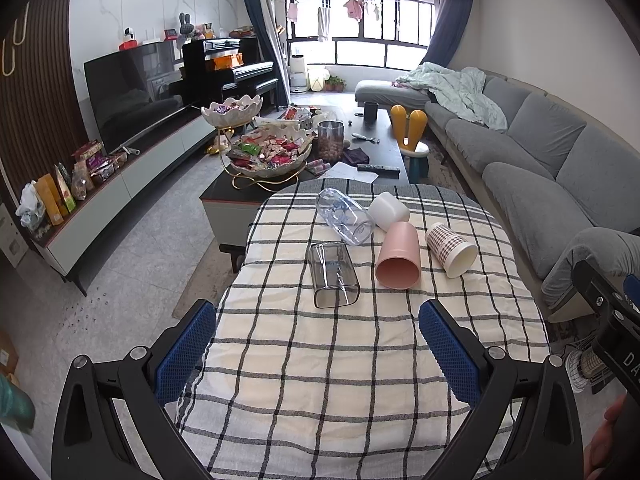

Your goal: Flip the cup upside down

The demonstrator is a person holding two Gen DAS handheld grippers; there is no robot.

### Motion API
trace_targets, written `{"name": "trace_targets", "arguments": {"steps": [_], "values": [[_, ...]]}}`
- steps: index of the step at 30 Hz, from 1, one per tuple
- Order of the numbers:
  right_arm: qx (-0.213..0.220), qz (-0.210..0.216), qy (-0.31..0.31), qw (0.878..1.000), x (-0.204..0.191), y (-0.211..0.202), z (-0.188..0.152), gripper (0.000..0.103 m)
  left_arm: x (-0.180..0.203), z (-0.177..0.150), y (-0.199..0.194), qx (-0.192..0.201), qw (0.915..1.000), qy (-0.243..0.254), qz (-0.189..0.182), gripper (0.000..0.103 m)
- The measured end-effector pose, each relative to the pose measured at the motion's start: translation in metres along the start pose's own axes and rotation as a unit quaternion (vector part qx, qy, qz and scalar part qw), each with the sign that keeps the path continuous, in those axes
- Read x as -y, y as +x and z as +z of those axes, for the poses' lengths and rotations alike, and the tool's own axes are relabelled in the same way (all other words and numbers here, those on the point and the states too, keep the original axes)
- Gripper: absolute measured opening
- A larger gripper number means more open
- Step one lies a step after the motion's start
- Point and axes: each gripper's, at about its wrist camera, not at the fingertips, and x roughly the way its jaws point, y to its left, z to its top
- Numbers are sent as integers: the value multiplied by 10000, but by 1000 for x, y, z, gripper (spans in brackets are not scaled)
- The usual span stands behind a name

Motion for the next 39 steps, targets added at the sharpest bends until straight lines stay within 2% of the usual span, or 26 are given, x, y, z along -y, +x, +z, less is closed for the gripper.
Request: {"name": "trace_targets", "arguments": {"steps": [39], "values": [[-9,13,20,10000,1,0,0,103,1,0,-1,2,10000,-7,-16,103]]}}
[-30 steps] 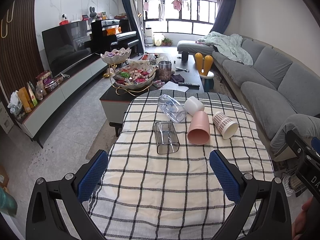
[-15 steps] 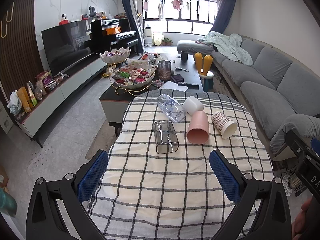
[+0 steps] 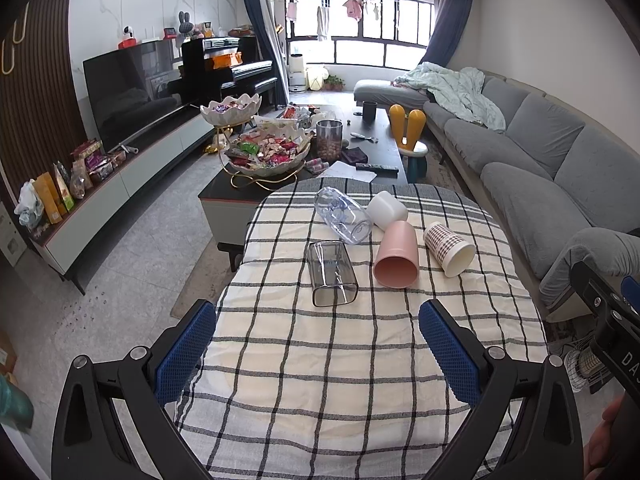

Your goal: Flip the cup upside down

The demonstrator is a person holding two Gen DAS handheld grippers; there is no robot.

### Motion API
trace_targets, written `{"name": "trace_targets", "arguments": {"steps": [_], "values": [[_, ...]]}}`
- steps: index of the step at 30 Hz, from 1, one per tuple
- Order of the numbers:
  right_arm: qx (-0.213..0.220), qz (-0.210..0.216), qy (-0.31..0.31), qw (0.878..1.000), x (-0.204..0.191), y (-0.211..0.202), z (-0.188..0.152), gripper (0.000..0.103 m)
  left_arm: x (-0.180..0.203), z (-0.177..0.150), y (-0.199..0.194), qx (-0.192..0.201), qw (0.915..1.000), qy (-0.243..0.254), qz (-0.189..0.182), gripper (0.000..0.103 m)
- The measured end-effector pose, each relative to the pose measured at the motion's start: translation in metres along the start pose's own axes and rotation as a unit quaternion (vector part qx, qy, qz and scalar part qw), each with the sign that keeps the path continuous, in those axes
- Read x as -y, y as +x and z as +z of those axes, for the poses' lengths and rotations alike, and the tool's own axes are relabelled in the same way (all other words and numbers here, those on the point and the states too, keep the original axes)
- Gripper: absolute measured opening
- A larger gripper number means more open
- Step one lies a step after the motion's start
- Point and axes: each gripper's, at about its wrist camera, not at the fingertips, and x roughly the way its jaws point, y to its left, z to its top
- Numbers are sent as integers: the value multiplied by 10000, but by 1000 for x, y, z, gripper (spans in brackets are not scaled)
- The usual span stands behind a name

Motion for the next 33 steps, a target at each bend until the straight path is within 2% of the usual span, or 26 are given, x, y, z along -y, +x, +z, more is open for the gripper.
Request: {"name": "trace_targets", "arguments": {"steps": [16,19,27,33], "values": [[-94,45,-46,9999,4,-6,10,103,-7,-6,12,-70,9999,-77,-10,103],[-174,70,-110,9998,-14,16,-3,103,-13,-6,17,-78,9999,-107,10,103],[-380,123,-228,9989,-34,42,7,103,-34,-1,46,-125,9995,-272,104,103],[-734,188,-269,9968,-55,83,11,103,-51,7,73,-174,9989,-402,144,103]]}}
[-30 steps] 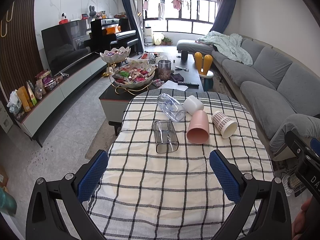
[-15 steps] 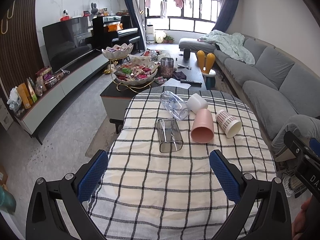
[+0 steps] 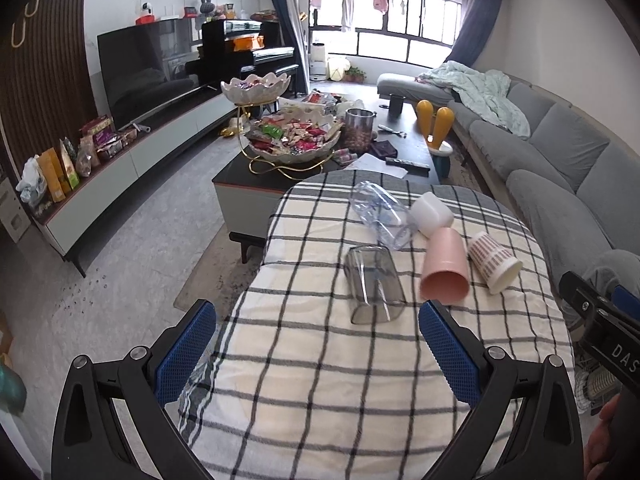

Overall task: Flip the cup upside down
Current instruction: 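Reach the right tool to the pink cup lying sideways and close on it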

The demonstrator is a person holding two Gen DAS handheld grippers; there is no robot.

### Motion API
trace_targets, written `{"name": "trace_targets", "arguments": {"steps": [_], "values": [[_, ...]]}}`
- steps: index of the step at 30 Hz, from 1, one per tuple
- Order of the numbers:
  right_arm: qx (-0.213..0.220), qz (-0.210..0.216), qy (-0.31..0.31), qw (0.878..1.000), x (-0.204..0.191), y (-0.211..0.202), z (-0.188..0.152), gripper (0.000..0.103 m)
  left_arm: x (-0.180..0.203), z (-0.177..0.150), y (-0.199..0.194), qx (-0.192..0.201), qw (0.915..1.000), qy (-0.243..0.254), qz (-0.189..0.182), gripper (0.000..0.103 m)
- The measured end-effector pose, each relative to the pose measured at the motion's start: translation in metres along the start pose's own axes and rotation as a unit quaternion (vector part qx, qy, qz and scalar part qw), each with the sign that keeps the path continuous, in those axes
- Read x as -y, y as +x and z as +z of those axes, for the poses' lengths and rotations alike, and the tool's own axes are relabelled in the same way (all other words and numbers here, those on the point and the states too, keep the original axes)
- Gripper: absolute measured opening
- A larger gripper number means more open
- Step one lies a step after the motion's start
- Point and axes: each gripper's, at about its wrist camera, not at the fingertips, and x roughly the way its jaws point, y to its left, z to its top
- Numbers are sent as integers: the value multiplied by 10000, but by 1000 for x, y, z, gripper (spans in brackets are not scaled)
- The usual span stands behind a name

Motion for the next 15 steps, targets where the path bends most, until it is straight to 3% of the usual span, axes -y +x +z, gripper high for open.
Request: {"name": "trace_targets", "arguments": {"steps": [15], "values": [[-654,-110,11,9978,-38,111,41,103,-19,37,83,-69,9998,-72,150,103]]}}
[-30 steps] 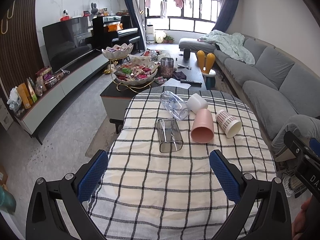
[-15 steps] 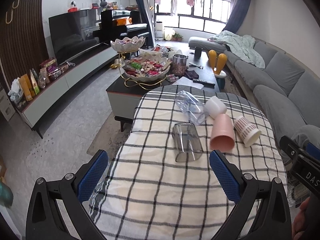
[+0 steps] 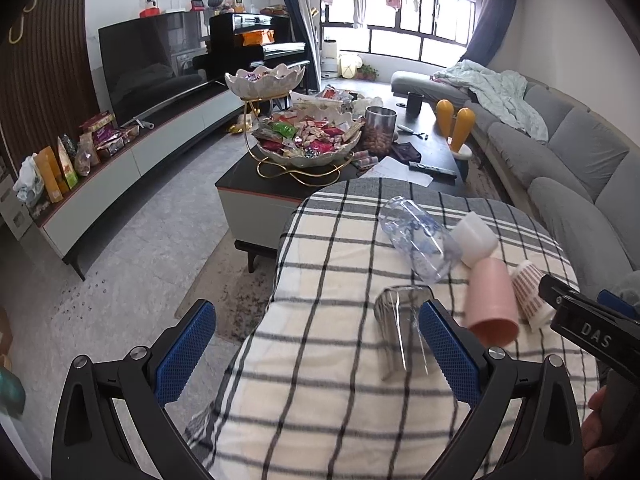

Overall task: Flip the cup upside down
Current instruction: 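Reach the right tool to the pink cup lying sideways and close on it, then lift the pink cup with the right tool and carry it toward the left tool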

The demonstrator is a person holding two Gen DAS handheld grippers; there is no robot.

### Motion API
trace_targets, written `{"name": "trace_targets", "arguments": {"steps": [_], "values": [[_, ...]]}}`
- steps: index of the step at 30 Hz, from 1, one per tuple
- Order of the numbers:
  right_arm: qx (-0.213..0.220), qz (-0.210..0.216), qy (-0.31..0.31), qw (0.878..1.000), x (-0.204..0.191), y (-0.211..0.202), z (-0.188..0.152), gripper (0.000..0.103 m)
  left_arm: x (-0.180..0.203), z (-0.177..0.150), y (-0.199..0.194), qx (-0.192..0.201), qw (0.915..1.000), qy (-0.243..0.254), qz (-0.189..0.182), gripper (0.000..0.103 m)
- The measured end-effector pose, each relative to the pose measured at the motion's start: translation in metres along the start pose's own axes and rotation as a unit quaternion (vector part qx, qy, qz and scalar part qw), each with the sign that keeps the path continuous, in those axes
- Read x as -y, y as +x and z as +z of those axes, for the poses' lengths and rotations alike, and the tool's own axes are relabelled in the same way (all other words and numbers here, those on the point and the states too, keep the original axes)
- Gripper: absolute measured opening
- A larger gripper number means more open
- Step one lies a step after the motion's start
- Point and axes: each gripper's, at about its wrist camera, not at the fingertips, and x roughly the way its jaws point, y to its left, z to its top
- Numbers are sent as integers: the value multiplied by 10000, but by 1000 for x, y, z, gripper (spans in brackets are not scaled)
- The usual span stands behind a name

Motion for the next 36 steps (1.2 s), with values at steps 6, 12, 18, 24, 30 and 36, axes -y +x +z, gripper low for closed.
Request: {"name": "trace_targets", "arguments": {"steps": [6,12,18,24,30,36], "values": [[-533,-97,207,9983,-10,56,15,102,0,15,34,-117,9999,64,-31,103],[-1069,-135,421,9933,-14,99,13,102,-2,28,60,-156,9998,127,-11,103],[-1399,-178,502,9887,-19,130,8,98,-4,26,77,-272,9995,135,-13,103],[-1677,-88,528,9844,-22,148,0,79,-10,23,86,-391,9992,57,-39,103],[-1665,-4,553,9845,-22,148,-2,72,-9,21,85,-419,9991,51,-75,103],[-1578,78,520,9861,-20,138,-3,72,-8,19,73,-405,9991,30,-115,103]]}}
